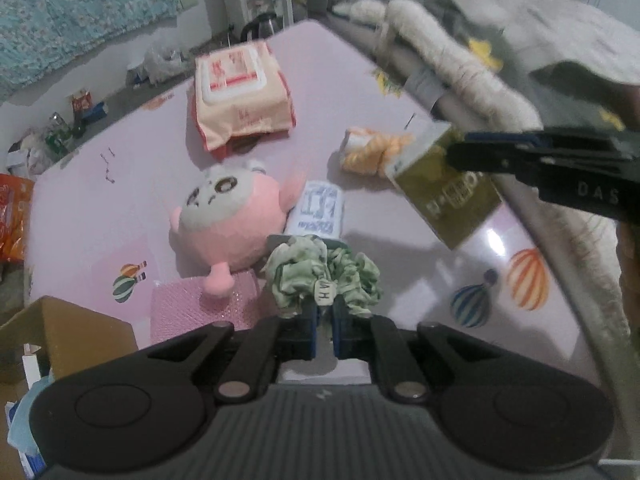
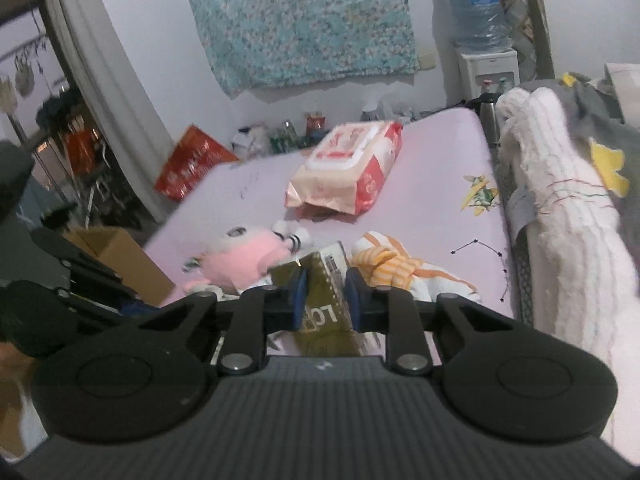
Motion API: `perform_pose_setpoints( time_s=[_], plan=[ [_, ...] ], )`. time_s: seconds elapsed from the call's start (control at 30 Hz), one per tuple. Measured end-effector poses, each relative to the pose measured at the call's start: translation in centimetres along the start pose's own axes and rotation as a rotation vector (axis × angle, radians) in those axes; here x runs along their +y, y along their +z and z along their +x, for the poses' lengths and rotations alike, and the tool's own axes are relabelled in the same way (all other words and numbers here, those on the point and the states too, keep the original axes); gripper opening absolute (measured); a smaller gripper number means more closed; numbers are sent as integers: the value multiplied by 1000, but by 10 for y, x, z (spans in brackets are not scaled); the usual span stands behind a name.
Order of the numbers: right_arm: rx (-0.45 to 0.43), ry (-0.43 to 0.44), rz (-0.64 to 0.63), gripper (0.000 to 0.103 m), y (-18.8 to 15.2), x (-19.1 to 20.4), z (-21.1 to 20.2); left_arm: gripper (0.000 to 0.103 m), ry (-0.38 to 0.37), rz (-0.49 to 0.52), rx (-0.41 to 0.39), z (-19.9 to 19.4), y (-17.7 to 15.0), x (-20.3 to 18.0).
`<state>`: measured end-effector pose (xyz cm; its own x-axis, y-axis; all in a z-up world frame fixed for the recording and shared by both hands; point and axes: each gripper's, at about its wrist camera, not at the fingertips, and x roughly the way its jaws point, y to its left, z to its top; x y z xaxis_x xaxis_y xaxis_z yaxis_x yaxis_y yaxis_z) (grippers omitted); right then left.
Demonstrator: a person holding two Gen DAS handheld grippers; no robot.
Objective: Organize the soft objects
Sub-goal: 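Grasp the green scrunchie with the left tool while the right tool grasps the gold packet, then carry the scrunchie and gold packet over to the cardboard box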
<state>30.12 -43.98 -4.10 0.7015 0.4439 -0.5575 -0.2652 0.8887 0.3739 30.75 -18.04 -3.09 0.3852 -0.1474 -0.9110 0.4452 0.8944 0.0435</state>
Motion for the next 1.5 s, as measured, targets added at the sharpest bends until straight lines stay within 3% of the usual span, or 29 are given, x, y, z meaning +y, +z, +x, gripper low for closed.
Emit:
perform_pose_setpoints(
  time_s=[0.3,0.57,0.7,0.9,1.0,1.13,1.3,1.5],
  plan=[
    [-6,11,49,14,-8,16,-45,7,-37,-60,-127,-68,-18,8],
    [-50,65,5,14,4,68,-84,7,-35,-141,-286,-150,-57,44],
    [-68,128,-35,14,14,108,-100,7,-15,-198,-369,-193,-87,70],
    [-51,309,-85,14,25,190,-98,8,77,-303,-458,-243,-136,117],
    [-5,413,-93,8,23,235,-82,8,114,-368,-461,-251,-161,143],
    [84,486,-106,7,13,291,-46,8,153,-456,-430,-241,-194,179],
    [208,493,-127,7,-15,348,8,8,162,-543,-323,-204,-228,218],
    [228,487,-117,7,-29,361,13,8,131,-578,-203,-150,-258,242]
  ],
)
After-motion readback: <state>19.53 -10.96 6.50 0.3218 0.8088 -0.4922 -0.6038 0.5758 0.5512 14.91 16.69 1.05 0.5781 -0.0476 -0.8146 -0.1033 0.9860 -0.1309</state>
